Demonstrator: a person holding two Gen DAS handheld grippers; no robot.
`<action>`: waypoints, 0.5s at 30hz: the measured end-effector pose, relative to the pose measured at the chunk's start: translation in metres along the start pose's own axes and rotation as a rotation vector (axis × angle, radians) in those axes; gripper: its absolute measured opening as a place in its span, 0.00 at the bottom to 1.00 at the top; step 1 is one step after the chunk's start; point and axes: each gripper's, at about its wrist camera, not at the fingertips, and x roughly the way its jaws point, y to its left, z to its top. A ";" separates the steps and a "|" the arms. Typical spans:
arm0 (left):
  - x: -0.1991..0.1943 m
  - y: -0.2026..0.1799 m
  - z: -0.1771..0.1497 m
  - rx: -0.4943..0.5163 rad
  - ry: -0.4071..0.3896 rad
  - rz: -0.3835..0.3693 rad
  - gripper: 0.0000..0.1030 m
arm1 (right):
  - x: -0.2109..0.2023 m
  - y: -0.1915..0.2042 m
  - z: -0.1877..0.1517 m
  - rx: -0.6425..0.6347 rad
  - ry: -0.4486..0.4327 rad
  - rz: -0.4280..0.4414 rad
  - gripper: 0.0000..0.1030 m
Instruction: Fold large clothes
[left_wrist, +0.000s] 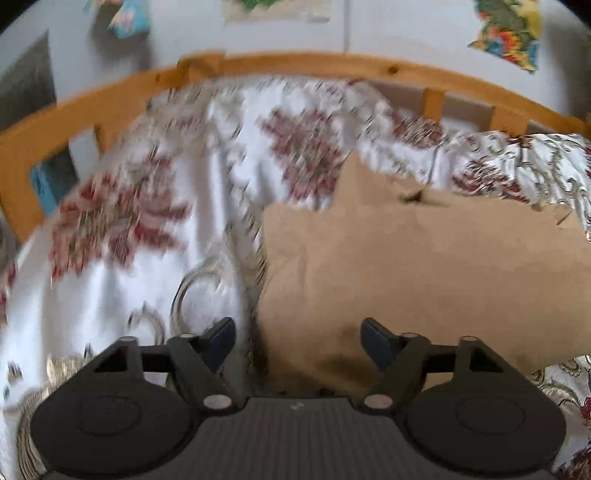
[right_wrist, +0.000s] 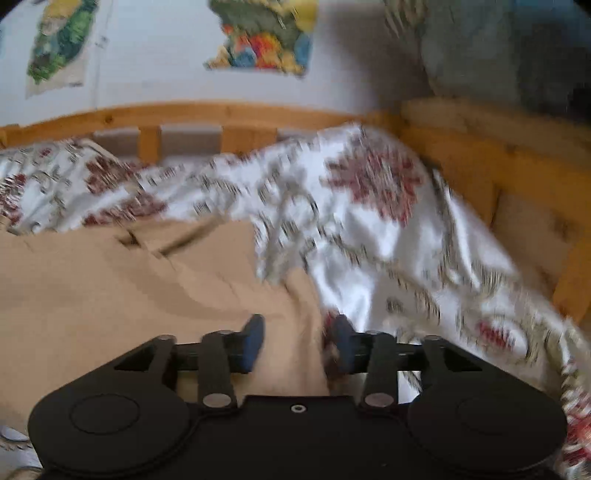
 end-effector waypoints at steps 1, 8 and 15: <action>-0.001 -0.010 0.005 0.019 -0.026 0.006 0.97 | -0.005 0.007 0.004 -0.007 -0.026 0.018 0.77; 0.031 -0.096 0.046 0.275 -0.041 -0.087 1.00 | 0.013 0.076 0.034 -0.102 -0.078 0.176 0.97; 0.093 -0.110 0.065 0.195 -0.062 -0.003 1.00 | 0.072 0.135 0.040 -0.242 -0.035 0.125 0.97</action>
